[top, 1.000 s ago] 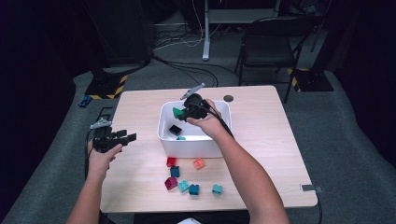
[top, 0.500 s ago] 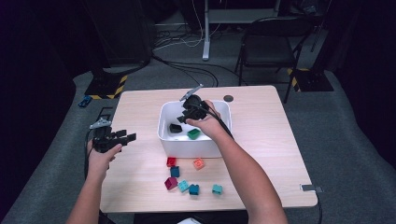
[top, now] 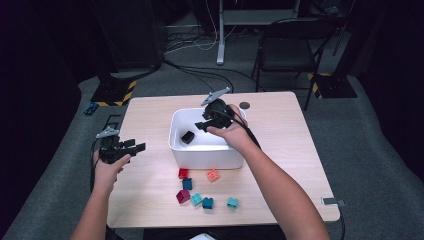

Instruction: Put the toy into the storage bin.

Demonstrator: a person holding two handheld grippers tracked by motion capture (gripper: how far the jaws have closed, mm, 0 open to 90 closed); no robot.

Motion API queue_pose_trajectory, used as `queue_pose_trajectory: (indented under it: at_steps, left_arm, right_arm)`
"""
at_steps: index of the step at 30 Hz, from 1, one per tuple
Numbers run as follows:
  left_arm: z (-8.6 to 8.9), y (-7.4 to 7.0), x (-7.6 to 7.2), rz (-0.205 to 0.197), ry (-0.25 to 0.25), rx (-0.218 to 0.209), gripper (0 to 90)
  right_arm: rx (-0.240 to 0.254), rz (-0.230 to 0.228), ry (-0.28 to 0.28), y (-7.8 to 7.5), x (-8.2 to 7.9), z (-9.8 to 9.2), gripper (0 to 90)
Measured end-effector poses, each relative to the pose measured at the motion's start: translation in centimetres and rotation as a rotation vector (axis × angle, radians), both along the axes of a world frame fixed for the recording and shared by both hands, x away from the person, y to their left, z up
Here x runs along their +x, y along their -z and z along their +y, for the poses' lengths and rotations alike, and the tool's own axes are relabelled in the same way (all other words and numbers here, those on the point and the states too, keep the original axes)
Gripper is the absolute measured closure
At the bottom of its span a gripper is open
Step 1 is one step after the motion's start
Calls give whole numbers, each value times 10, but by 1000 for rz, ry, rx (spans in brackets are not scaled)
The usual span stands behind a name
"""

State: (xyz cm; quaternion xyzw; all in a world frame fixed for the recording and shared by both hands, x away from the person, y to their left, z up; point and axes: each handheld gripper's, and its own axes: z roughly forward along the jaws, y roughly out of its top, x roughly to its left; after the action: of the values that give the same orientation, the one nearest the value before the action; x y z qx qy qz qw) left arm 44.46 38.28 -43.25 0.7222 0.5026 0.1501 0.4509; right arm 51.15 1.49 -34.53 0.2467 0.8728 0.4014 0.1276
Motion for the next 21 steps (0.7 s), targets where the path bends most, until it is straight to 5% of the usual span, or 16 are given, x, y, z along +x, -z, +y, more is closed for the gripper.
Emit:
queue_pose_trajectory:
  at_steps: [21]
  left_arm:
    - [-2, 1, 0, 5, 1, 15, 398]
  right_arm:
    - [70, -57, -10, -18, -62, -54, 513]
